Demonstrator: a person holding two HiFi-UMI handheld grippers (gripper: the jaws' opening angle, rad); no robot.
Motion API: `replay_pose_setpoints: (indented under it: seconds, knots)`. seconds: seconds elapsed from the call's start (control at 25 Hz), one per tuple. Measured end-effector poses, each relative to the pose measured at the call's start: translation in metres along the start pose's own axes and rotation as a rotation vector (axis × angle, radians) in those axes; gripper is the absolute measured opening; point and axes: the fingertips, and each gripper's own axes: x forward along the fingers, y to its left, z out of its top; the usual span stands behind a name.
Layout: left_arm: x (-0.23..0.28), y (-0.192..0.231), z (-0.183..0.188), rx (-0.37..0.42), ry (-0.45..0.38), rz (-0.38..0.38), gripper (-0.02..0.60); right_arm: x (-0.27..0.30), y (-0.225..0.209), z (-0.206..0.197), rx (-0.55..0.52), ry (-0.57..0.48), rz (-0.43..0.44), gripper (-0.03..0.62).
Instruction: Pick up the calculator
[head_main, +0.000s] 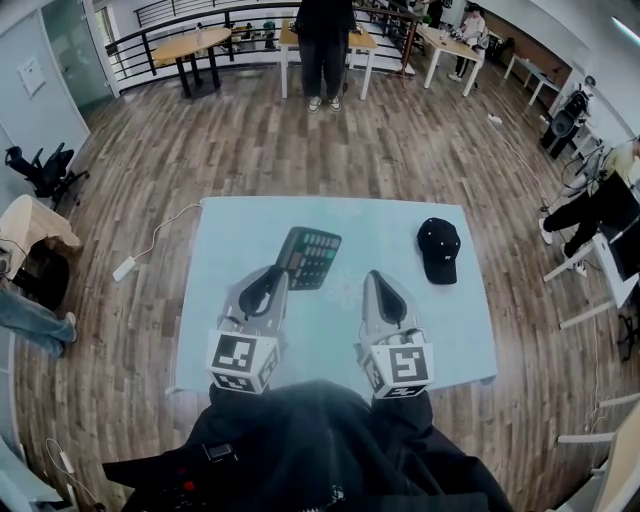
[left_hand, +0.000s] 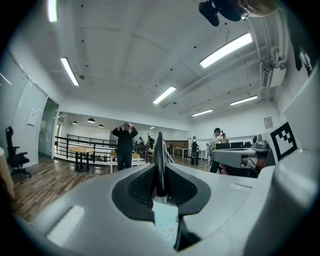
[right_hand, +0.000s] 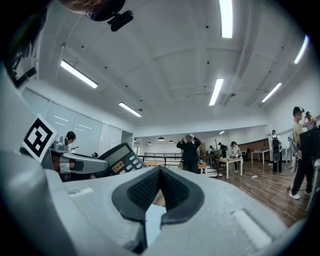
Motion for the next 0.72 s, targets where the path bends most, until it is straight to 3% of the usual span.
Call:
replay_pose_setpoints:
  seconds: [0.72]
  knots:
    - [-0.0015, 0.0046, -0.0073, -0.013, 0.017, 0.008, 0.055, 0.0012, 0.0034, -0.0015, -0.005, 0.003, 0.002, -0.003]
